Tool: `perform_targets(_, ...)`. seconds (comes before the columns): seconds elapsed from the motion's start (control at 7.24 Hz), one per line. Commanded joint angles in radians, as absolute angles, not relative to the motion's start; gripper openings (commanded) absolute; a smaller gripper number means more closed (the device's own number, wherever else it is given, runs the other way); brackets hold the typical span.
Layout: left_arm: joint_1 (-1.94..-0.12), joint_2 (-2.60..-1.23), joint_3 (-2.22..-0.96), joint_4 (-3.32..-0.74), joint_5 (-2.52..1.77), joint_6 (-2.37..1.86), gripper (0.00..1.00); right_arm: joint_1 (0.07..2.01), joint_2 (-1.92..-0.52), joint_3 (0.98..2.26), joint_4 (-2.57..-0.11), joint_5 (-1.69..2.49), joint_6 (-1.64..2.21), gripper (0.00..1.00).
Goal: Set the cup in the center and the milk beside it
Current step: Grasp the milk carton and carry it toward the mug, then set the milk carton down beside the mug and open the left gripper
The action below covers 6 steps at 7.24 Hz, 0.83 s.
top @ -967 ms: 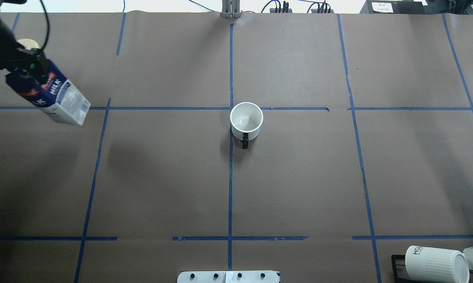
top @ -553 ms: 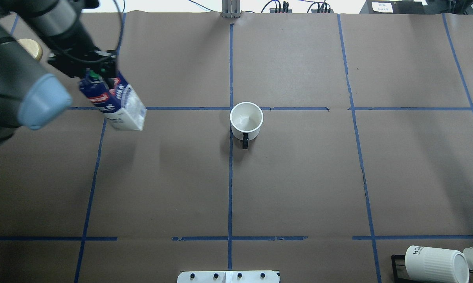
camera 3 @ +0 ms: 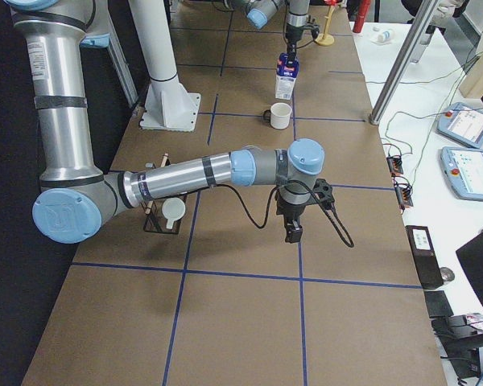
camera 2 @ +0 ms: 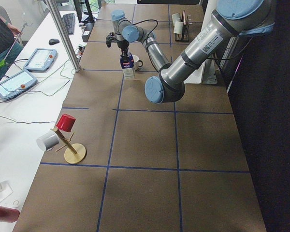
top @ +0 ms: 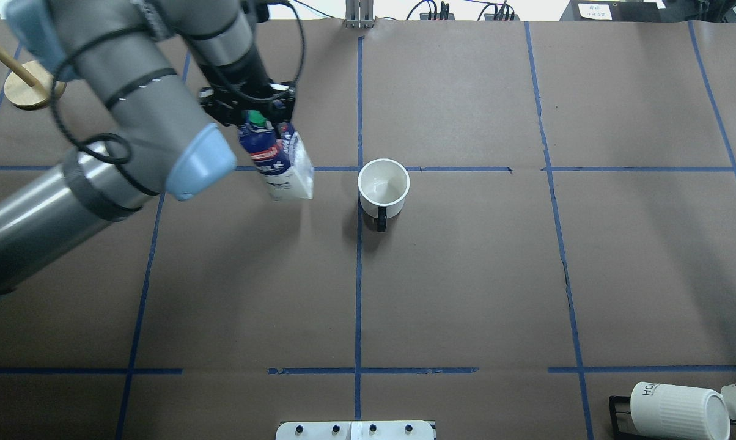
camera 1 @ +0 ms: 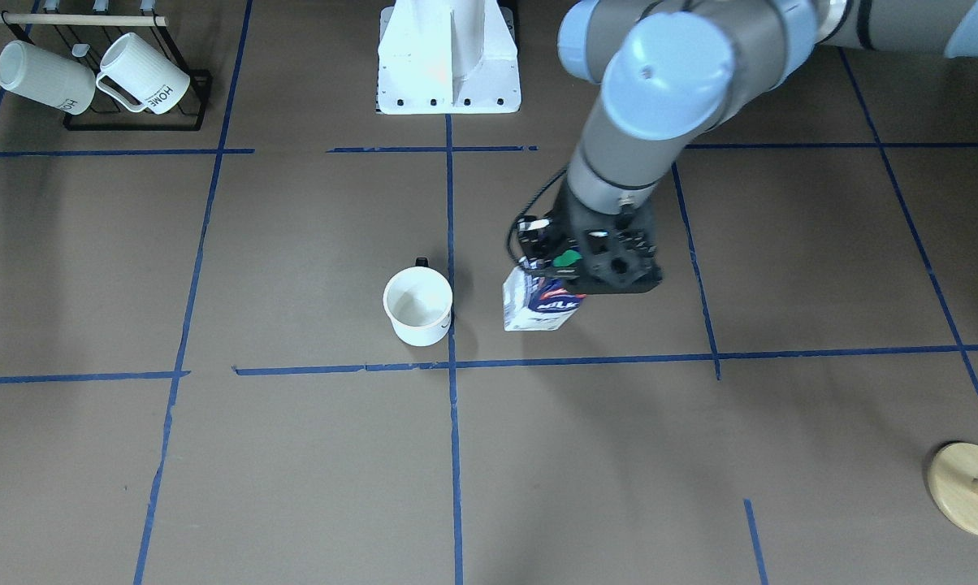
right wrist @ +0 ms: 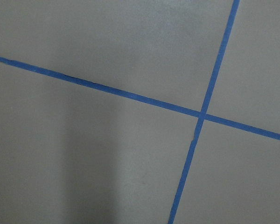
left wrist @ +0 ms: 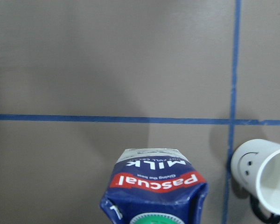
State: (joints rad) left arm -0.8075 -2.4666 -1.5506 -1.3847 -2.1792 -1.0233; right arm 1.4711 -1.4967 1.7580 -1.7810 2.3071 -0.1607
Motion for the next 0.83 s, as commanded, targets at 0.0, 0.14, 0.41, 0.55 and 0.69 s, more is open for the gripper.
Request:
perform_targets(0.0, -0.729, -2.525, -1.479, -1.411, -2.093, -1.089, 0.40, 1.471, -1.497, 1.752, -1.781, 2.307, -0.161, 1.00)
perform_targets(0.14, -0.726, -2.526, -1.477, -1.411, -2.092, -1.091, 0.40, 1.471, -1.497, 1.752, -1.781, 2.307, -0.161, 1.00)
perform_targets(0.41, -0.709, -2.525, -1.471, -1.411, -2.070, -1.089, 0.50, 1.471, -1.497, 1.752, -1.781, 2.307, -0.161, 1.00)
perform_targets(0.55, -0.698, -2.525, -1.468, -1.413, -2.045, -1.089, 0.63, 1.471, -1.505, 1.755, -1.781, 2.307, -0.161, 1.00)
perform_targets(0.69, -0.698, -2.525, -1.470, -1.413, -2.045, -1.089, 0.73, 1.471, -1.505, 1.753, -1.781, 2.307, -0.161, 1.00)
